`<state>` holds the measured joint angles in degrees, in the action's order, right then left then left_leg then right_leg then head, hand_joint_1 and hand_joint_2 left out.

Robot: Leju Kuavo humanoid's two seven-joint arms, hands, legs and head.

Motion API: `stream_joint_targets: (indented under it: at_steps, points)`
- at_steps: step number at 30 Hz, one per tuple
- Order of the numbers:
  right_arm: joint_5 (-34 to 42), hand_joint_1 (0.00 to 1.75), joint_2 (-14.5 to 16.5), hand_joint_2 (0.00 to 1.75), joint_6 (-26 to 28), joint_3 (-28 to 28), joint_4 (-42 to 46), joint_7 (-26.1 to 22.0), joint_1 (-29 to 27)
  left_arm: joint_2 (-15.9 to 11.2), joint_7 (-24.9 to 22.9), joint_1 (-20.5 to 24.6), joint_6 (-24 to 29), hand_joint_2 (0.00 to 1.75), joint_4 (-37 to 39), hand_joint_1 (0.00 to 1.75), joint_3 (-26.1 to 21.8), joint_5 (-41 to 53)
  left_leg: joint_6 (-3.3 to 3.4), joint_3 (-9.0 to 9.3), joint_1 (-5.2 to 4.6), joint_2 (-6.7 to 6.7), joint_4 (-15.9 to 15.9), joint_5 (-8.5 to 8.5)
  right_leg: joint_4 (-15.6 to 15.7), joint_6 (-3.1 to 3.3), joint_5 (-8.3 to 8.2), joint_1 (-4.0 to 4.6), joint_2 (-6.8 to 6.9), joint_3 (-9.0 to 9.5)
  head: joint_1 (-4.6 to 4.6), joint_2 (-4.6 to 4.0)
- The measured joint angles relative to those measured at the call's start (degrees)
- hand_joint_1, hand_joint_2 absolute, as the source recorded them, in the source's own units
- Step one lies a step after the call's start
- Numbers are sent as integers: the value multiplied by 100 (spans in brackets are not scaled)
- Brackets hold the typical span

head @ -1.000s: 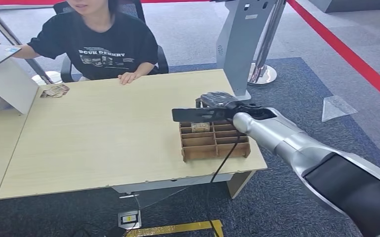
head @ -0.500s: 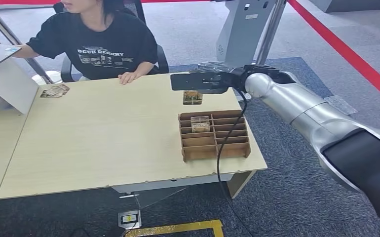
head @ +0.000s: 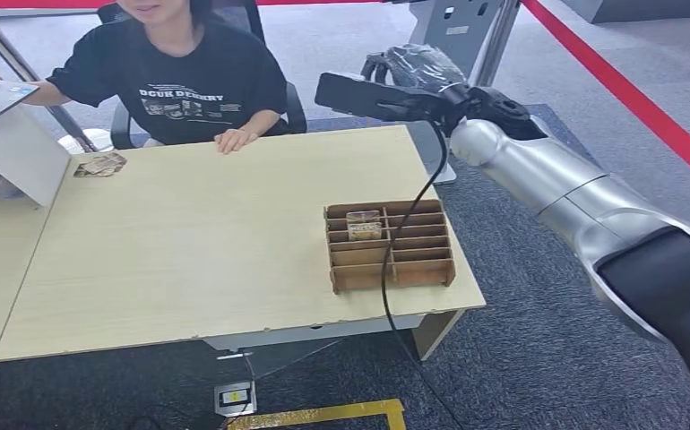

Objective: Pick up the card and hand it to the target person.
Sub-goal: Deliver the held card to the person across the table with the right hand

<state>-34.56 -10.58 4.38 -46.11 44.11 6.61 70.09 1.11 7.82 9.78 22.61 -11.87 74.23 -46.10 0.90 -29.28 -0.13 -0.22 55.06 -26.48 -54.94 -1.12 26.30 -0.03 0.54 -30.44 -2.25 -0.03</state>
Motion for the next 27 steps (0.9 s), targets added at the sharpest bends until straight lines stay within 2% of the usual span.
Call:
stream_joint_targets:
  at_steps: [3,6,12,15,21,27]
  points:
    - [-315,175,106,175,1202,1,-86,295,-268,20,-7,-1,48,175,0,0,1,8,0,0,0,0,0,0,0,0,0,0,0,0,1,1]
    - [-579,175,248,175,2101,2,-201,512,-560,41,-33,2,72,175,0,0,2,27,0,0,0,1,0,0,0,0,0,0,-1,-1,1,1]
    - [-880,175,570,175,3211,13,-536,733,-957,80,-81,8,86,175,0,0,5,48,0,0,1,0,-1,0,-1,0,0,1,-1,-2,1,1]
    - [-968,175,697,175,3482,30,-714,809,-1071,95,-118,7,87,175,0,0,11,48,0,-1,1,0,-1,0,-1,0,0,1,-1,-2,0,0]
    - [-1034,175,751,175,3518,50,-791,846,-1101,100,-125,5,88,175,0,0,15,48,0,-1,1,0,-1,0,-1,0,0,1,-1,-1,0,1]
    - [-1338,175,1118,175,3529,240,-1065,749,-1236,108,-120,-70,197,175,0,0,17,-28,0,-3,1,0,-1,0,-1,0,0,0,0,-3,-1,1]
